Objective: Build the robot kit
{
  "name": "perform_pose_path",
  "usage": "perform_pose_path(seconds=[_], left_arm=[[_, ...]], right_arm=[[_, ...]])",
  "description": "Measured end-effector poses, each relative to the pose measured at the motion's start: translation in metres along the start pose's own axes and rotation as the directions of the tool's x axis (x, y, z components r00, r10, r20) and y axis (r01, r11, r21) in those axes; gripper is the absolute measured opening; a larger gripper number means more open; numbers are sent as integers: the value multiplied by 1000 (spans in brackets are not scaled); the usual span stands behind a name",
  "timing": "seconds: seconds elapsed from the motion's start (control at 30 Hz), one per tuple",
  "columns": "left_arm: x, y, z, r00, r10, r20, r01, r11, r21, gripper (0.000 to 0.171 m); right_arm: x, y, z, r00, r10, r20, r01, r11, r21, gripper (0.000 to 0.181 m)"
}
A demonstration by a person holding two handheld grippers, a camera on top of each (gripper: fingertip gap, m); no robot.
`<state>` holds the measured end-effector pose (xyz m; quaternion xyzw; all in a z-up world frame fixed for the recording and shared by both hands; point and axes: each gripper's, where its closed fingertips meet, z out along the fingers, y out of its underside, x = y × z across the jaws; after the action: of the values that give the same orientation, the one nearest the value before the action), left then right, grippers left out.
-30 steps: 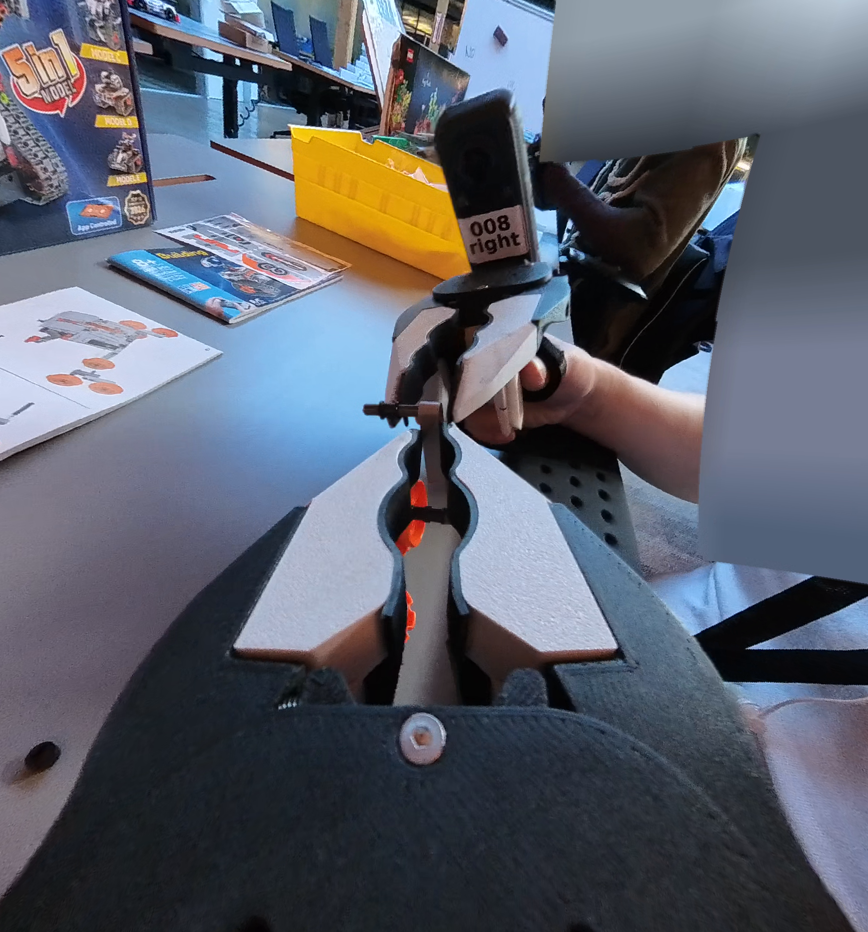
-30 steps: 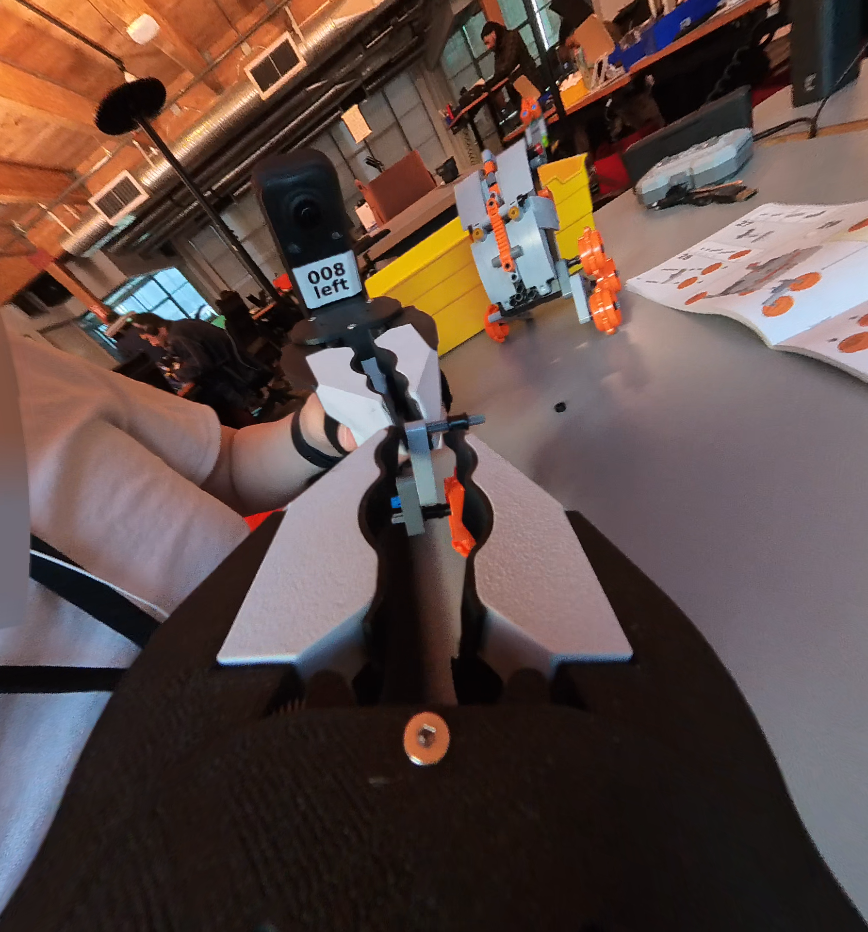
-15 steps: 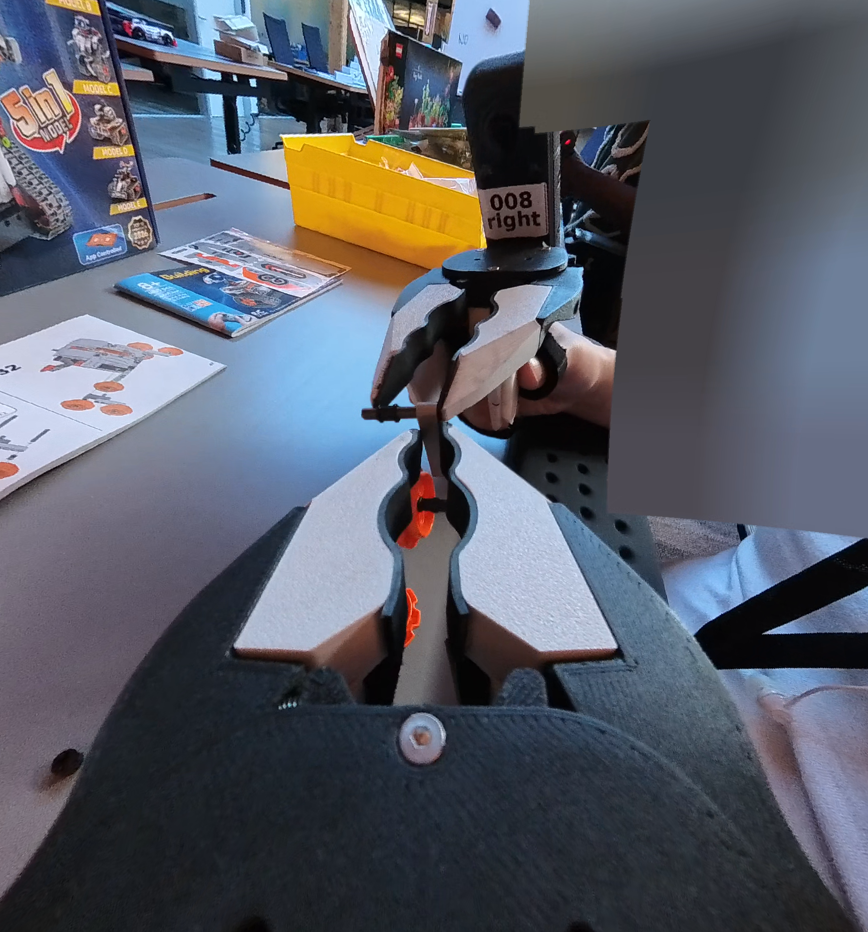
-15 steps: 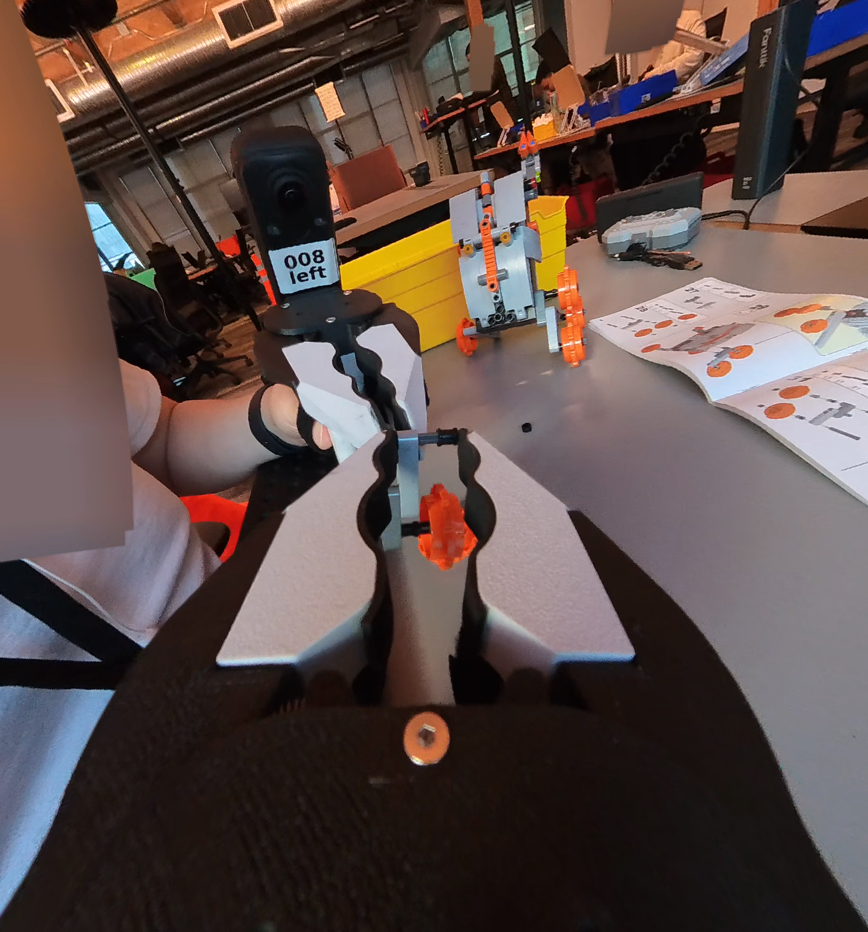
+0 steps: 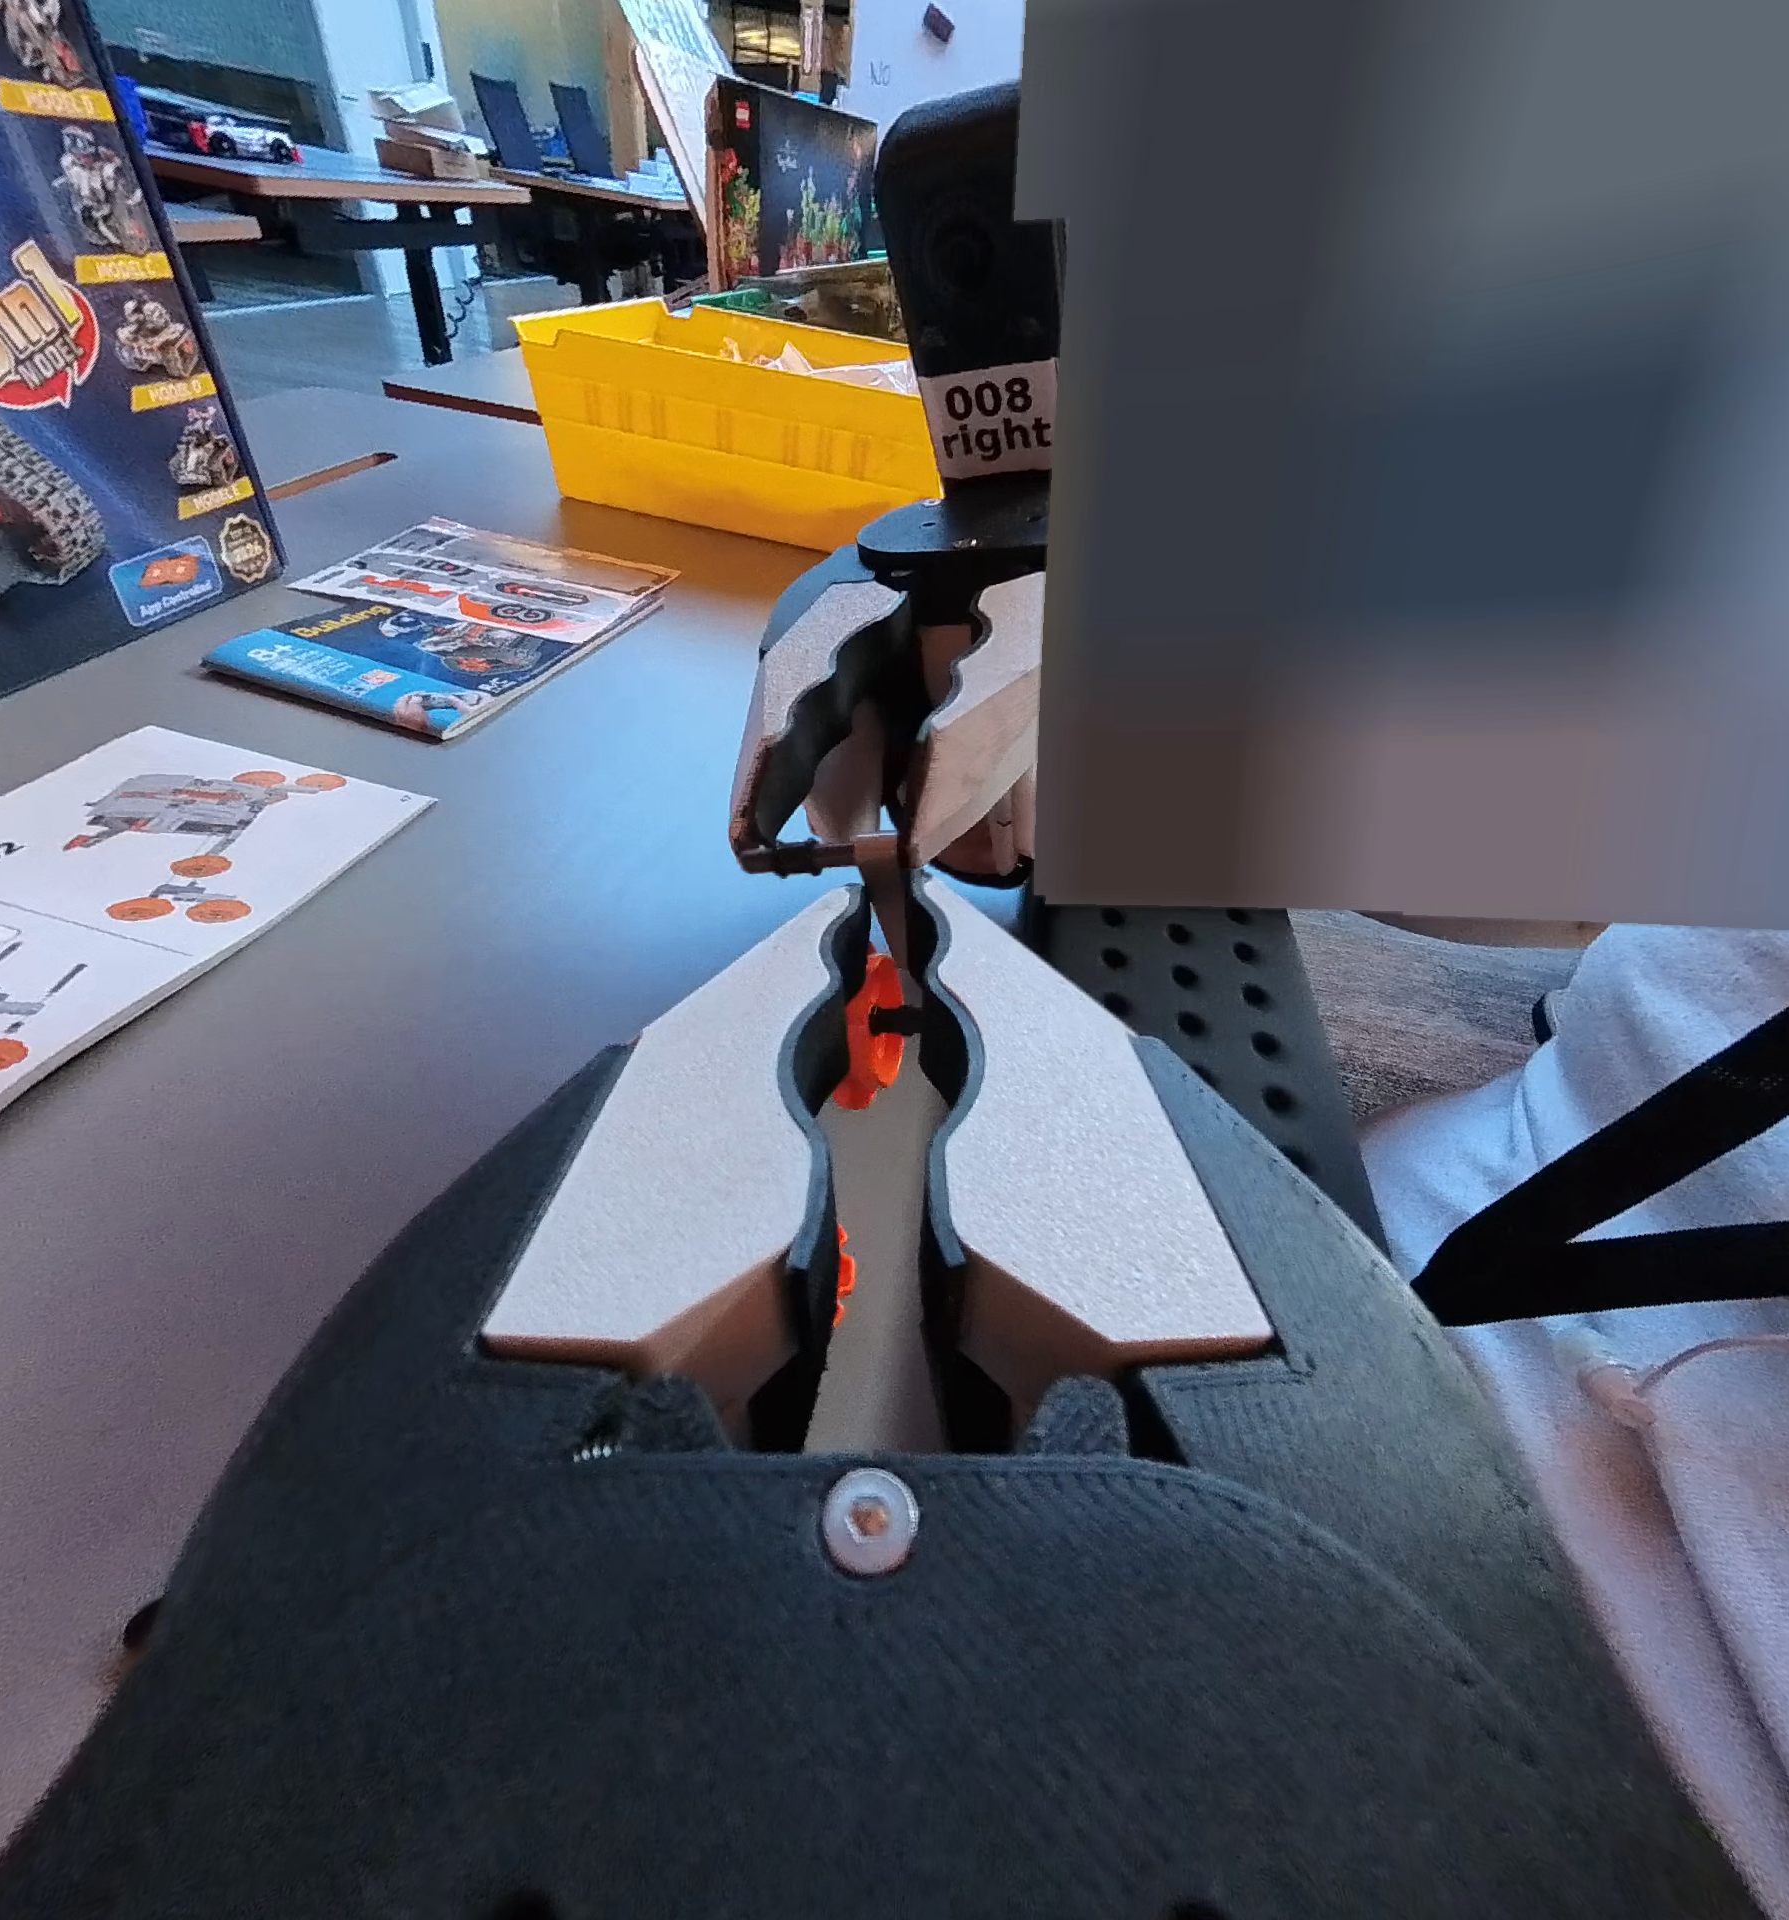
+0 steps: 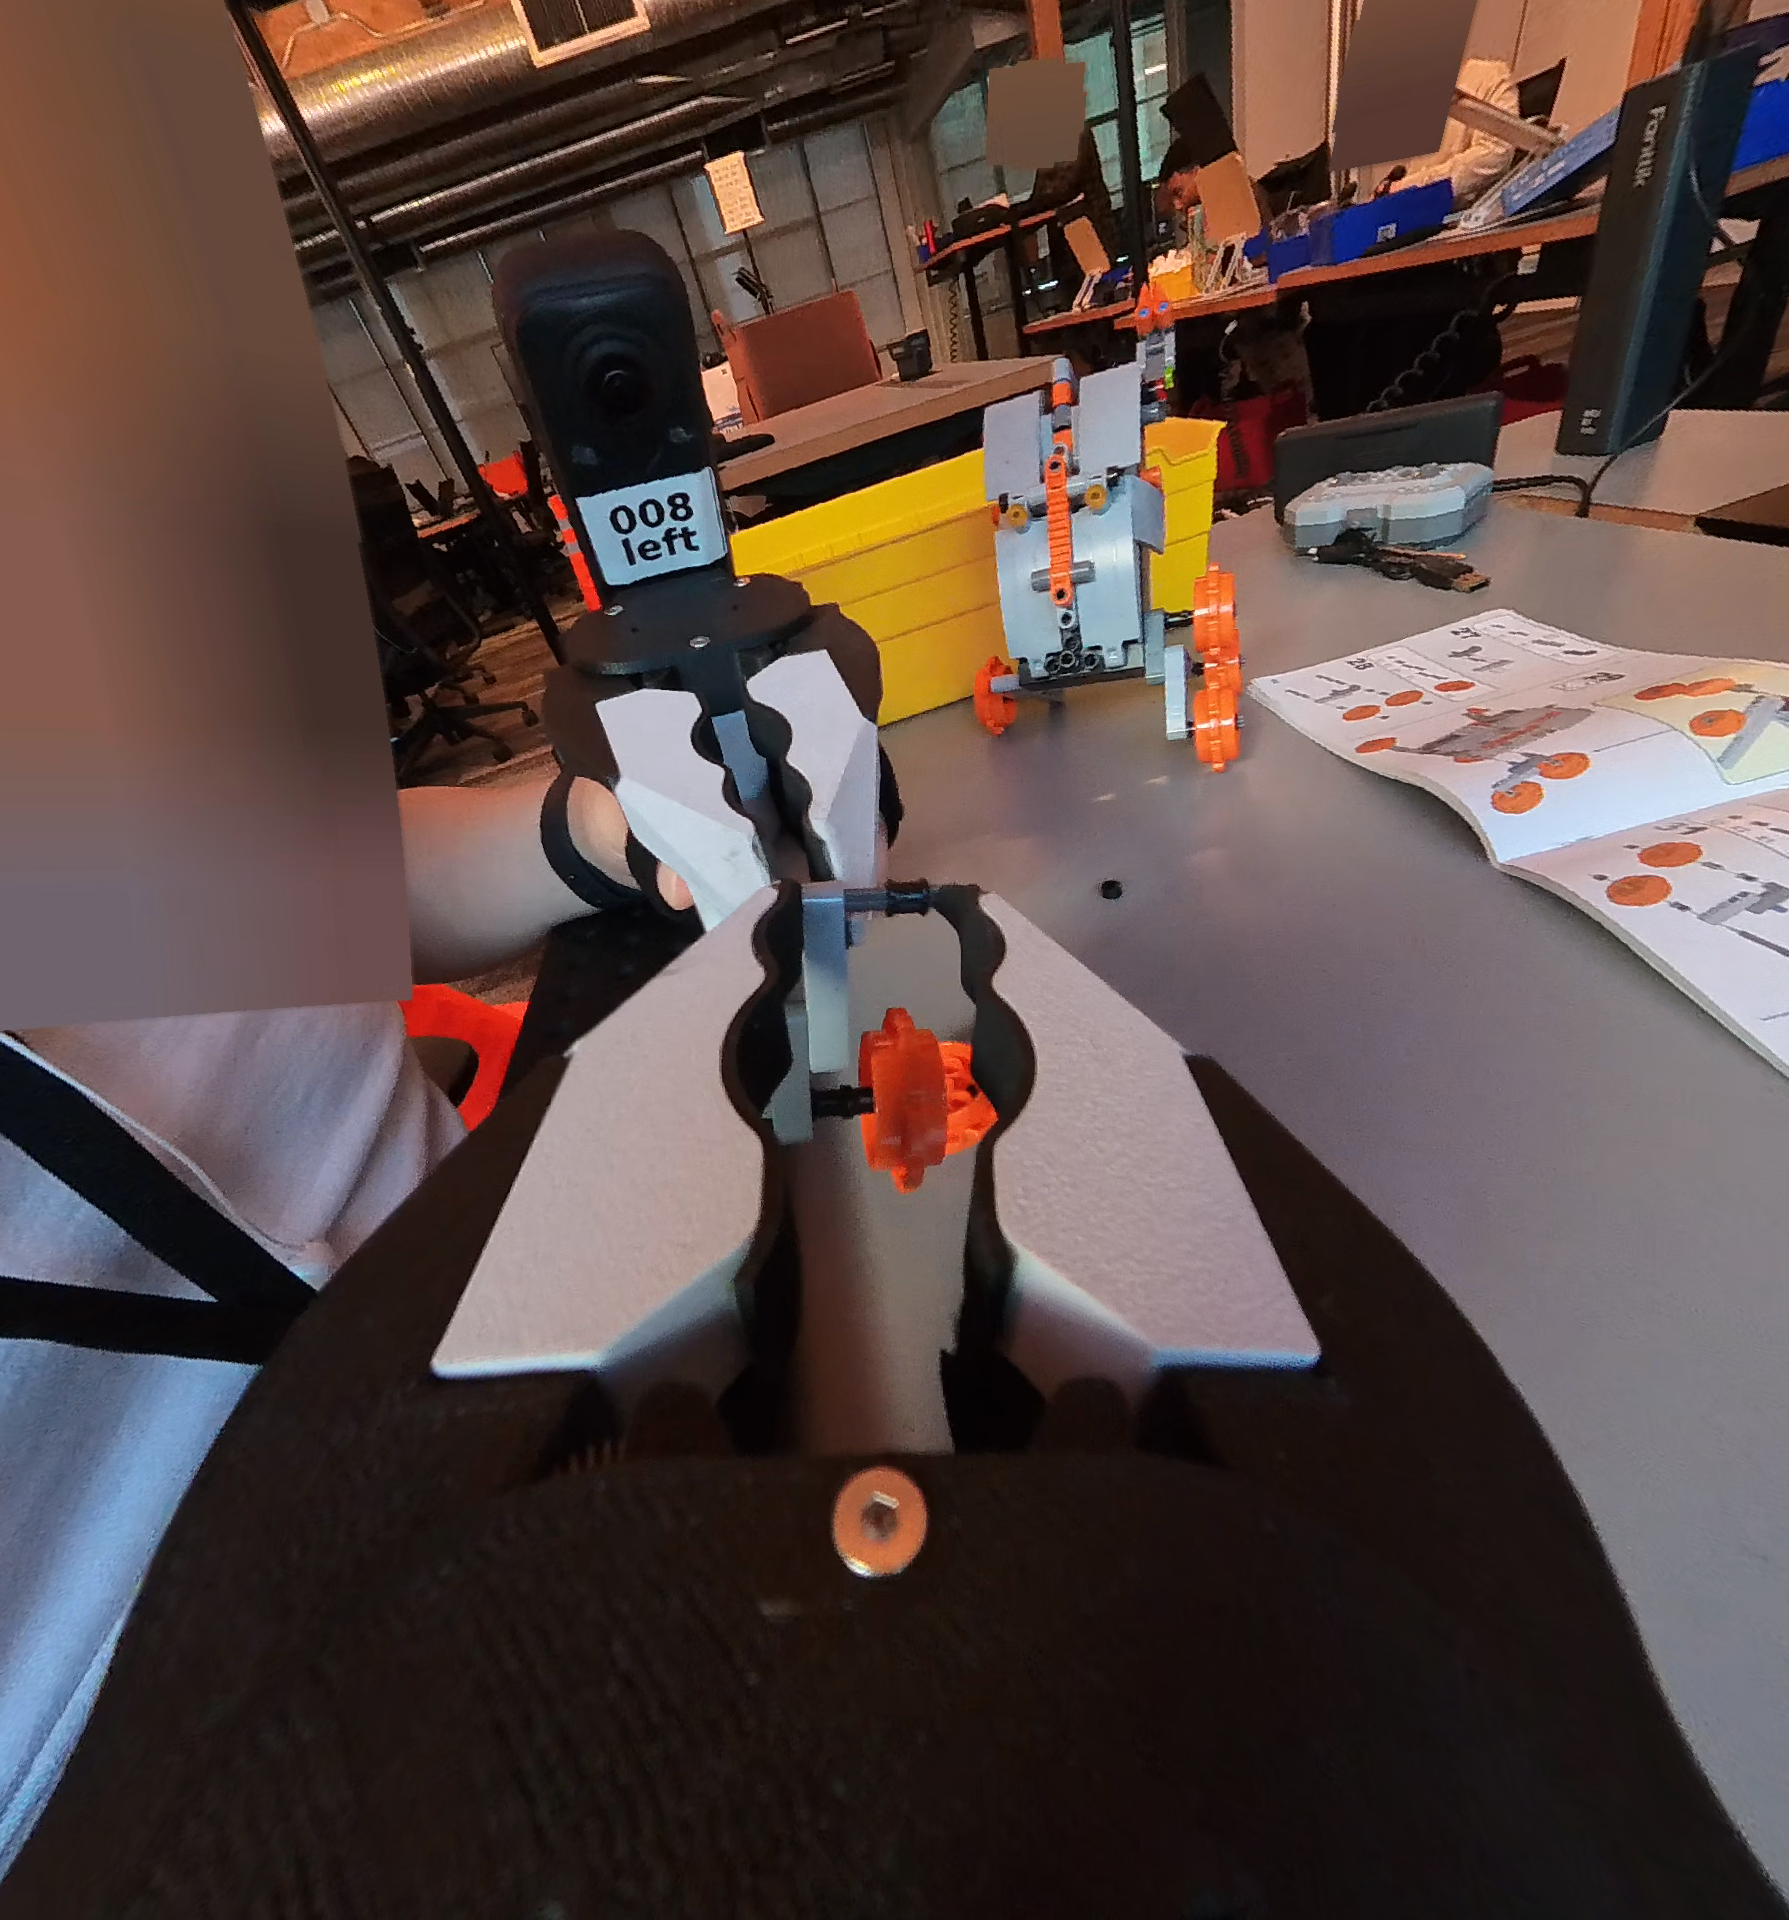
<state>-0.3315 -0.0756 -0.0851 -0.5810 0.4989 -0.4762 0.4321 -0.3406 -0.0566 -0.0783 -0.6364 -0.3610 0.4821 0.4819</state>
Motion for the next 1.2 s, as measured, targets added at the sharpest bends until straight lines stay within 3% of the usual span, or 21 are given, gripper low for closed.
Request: perform_pose_path(seconds=[0.37, 0.57, 1.2], left_arm=[[-3, 2, 0, 1000, -6, 14, 6, 1000, -12, 5], [-3, 2, 0, 1000, -11, 11, 11, 1000, -9, 5], [-2, 3, 1, 1000, -8, 5, 8, 1000, -13, 5]], right_arm=[[2, 1, 0, 997, -59, -42, 58, 998, -20, 28], [7, 0, -1, 995, -61, -74, 60, 998, -15, 38], [-1, 2, -1, 996, -79, -35, 78, 997, -28, 23]])
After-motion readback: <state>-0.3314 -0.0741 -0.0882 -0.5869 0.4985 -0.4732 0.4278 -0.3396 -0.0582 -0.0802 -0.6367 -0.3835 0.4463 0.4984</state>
